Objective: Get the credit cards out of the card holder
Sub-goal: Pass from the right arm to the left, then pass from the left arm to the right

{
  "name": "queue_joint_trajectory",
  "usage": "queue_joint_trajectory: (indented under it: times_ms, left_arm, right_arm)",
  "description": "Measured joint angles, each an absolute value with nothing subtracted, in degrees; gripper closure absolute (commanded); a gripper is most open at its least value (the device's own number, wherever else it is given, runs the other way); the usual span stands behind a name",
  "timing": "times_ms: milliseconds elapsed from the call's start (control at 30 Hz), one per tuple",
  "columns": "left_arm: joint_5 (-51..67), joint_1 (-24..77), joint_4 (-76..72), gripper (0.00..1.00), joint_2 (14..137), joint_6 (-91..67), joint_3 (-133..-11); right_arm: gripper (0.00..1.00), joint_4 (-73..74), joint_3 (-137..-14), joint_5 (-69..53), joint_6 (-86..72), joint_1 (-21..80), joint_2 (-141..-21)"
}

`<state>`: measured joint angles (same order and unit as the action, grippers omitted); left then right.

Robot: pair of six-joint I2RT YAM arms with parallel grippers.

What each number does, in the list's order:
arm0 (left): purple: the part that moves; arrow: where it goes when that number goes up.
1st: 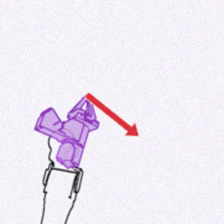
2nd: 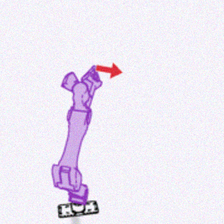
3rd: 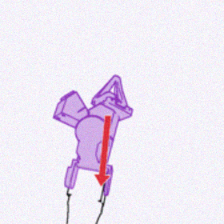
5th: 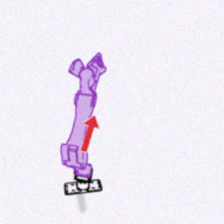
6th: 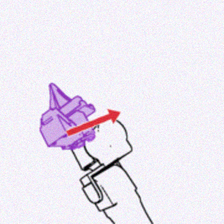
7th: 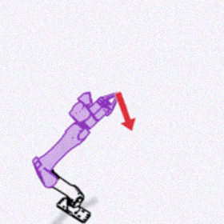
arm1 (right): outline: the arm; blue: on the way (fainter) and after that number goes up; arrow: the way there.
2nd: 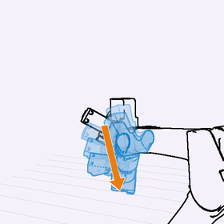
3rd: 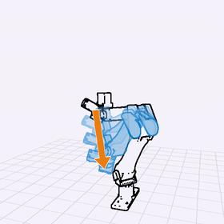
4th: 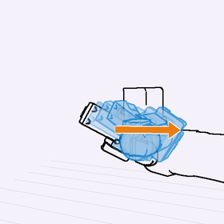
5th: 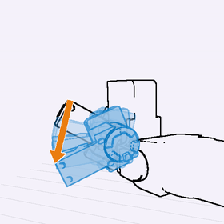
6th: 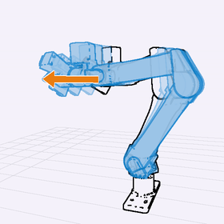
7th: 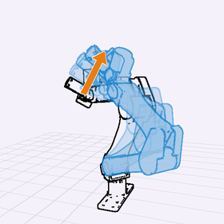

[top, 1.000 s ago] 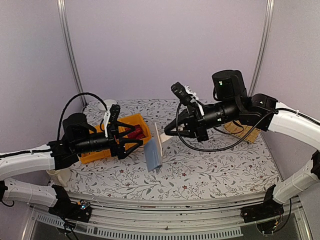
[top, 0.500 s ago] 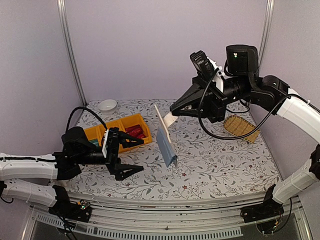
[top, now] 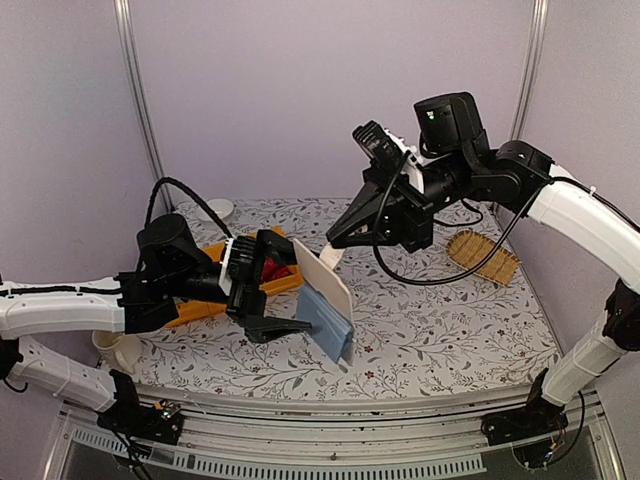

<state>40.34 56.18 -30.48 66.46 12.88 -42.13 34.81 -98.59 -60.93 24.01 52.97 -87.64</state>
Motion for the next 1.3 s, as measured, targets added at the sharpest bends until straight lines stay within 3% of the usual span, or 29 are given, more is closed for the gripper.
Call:
queue_joint_trajectory:
  times_ms: [233,433,500,600,733,767,800,867,900,933,1100,1300]
  left_arm:
    - [39.0,56.9,-28.6,0.02,68.0,16.0,-42.4]
    - [44.4,57.1,-32.4,0.21,74.7,11.9,-43.5]
    - [45.6,57.2,-32.9,0.4,76.4,10.9,-43.2]
    - [47.4,57.6,-34.4,0.97,76.6,9.3,-42.6]
    - [48.8,58.4,-35.5,1.0,76.3,8.3,-42.6]
    - [48.7,58.5,-35.5,1.0,76.2,7.9,-42.6]
    - [48.4,58.6,-35.6,1.0,75.9,7.2,-42.5]
    - [46.3,58.8,-35.7,1.0,74.6,5.3,-41.7]
    - [43.7,58.9,-35.0,1.0,73.4,3.9,-41.3]
    - [41.3,58.9,-34.3,1.0,72.6,2.8,-41.3]
    - [24.0,59.0,-22.0,1.0,68.7,-2.5,-44.3]
    - [11.8,59.0,3.1,1.0,71.8,-4.2,-58.7]
  right_arm:
    - [0.98,37.1,-99.2,-62.6,26.7,53.2,-87.8]
    - [0.98,38.4,-99.2,-62.9,29.4,53.2,-87.8]
    - [0.98,38.5,-99.1,-62.9,29.9,53.2,-87.7]
    - [0.98,38.0,-98.0,-62.7,30.4,53.2,-86.8]
    - [0.98,35.1,-94.5,-61.5,29.9,53.1,-84.3]
    - [0.9,34.3,-93.4,-60.9,29.5,53.0,-83.6]
    - [0.73,33.0,-92.1,-59.6,29.0,52.8,-82.6]
    - [0.27,30.3,-89.4,-55.5,27.0,52.4,-80.6]
    - [0.1,28.7,-87.7,-52.4,25.8,52.2,-79.6]
    - [0.01,27.5,-86.4,-49.5,24.8,52.0,-78.7]
    - [0.01,22.0,-77.8,-35.8,19.7,48.9,-74.4]
    - [0.01,20.5,-74.1,-27.9,18.1,46.8,-70.9]
